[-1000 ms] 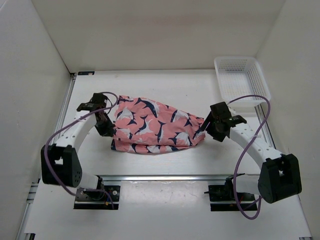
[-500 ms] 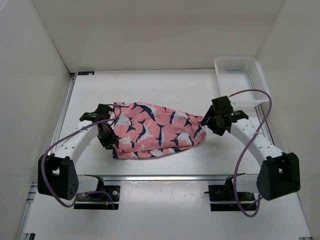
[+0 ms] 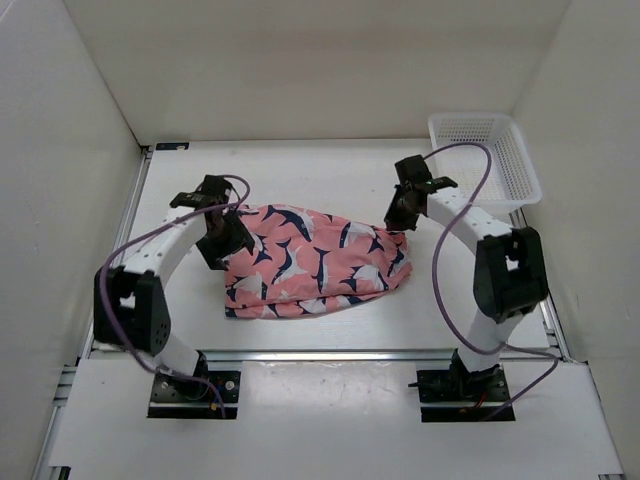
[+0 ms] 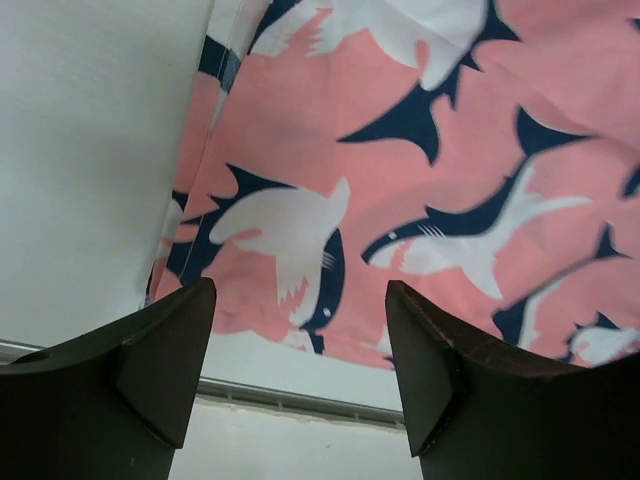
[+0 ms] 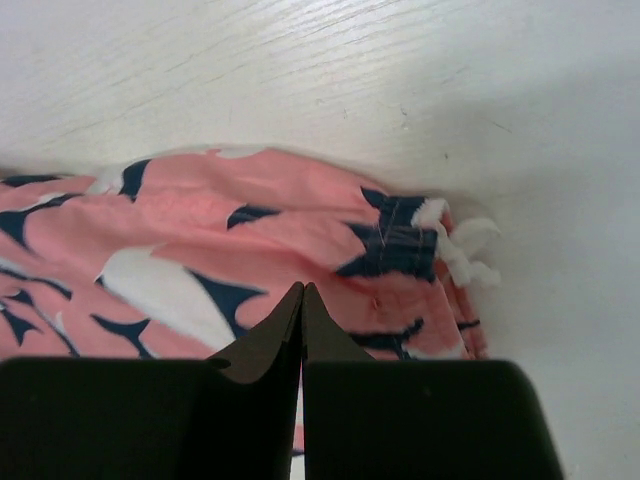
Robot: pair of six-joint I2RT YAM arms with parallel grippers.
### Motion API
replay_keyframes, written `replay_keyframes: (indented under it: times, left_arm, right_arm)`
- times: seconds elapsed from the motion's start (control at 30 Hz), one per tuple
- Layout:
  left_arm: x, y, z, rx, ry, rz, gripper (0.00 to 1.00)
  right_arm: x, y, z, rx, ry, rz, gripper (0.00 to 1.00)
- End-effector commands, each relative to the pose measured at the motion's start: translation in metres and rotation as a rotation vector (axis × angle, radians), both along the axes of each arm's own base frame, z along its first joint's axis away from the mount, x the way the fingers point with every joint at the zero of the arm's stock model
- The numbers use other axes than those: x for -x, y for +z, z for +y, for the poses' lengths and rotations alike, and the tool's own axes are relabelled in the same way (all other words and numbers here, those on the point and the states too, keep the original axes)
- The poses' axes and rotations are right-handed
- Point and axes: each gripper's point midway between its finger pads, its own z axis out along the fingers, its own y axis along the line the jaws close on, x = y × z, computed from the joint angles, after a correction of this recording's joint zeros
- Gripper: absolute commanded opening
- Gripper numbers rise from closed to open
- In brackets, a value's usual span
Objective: Fold and stack the shorts
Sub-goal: Fold the shorts
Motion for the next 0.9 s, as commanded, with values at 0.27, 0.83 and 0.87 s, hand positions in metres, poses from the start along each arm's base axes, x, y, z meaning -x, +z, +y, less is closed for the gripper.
replay_keyframes:
  times: [0.27,0.83,0.87]
  left_arm:
    - [-0.015,-0.028,-0.002,-0.044,-0.071,0.058,0.78]
    - [-0.027,-0.009,-0.011,-0.001,-0.1,0.0,0.78]
    - [-0.027,-0.009,-0.011,-0.001,-0.1,0.0,0.78]
  right_arm:
    - [-0.016,-0.024,-0.011,0.21,-0.107,0.05,0.0]
    - [0.012,-0.03,0.033,0.175,0.027,0.038,0.04]
    - [0.014,-0.039,0.032,0.179,0.019,0.054,0.04]
